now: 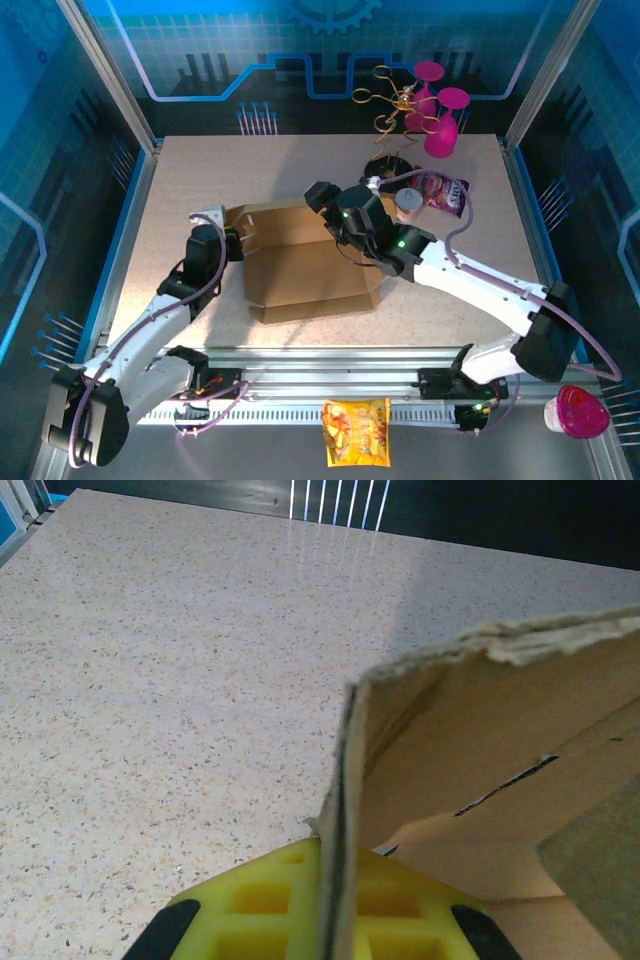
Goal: Fold the paper box
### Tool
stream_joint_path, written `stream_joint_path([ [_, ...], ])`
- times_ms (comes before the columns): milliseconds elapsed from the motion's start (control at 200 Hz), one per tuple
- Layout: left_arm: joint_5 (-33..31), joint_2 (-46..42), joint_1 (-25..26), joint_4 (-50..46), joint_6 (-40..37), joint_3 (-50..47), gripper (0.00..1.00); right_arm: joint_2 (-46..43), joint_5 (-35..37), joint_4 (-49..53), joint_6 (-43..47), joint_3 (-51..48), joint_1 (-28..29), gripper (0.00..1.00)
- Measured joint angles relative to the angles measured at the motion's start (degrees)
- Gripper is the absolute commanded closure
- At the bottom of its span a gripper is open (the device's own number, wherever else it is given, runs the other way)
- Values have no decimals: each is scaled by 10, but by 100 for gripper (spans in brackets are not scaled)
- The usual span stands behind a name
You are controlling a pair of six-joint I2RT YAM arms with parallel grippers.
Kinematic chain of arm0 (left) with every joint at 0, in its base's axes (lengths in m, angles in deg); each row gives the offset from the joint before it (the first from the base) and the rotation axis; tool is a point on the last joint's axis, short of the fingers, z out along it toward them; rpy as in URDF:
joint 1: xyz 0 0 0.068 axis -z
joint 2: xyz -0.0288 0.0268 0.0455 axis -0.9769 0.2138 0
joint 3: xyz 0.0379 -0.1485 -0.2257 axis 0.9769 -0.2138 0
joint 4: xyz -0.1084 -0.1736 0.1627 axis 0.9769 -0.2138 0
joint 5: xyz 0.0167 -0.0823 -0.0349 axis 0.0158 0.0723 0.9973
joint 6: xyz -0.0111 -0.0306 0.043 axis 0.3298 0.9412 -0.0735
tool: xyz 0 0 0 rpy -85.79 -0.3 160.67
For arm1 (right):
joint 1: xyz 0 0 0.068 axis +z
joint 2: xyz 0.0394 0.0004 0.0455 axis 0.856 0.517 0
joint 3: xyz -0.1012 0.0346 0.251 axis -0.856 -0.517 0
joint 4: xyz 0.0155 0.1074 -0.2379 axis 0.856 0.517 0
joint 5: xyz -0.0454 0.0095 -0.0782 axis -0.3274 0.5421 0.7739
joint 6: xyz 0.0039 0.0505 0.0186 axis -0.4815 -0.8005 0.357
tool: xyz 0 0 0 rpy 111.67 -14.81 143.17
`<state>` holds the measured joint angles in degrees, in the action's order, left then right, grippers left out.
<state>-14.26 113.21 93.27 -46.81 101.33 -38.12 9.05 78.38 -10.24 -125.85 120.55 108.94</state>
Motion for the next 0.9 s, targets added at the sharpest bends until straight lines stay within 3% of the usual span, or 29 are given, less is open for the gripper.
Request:
stream_joint_path([
  [160,0,3,0,0,0,0,100,20,-14,-45,-95,-7,-10,32],
  [330,-2,3,0,-1,0,6,100,46,-28,-72,-143,-12,-13,51],
  [650,-4,3,0,-12,0,7,100,81,-41,-99,-159,-12,-20,100],
  [735,-3,2,0,-17,0,7,100,83,-43,-110,-162,-12,-24,100],
  [821,-2,-5,0,-33,7,14,71,83,-50,-120,-162,-17,-28,100],
  [901,1,-20,1,-69,30,35,50,84,-52,-127,-162,-22,-34,100],
])
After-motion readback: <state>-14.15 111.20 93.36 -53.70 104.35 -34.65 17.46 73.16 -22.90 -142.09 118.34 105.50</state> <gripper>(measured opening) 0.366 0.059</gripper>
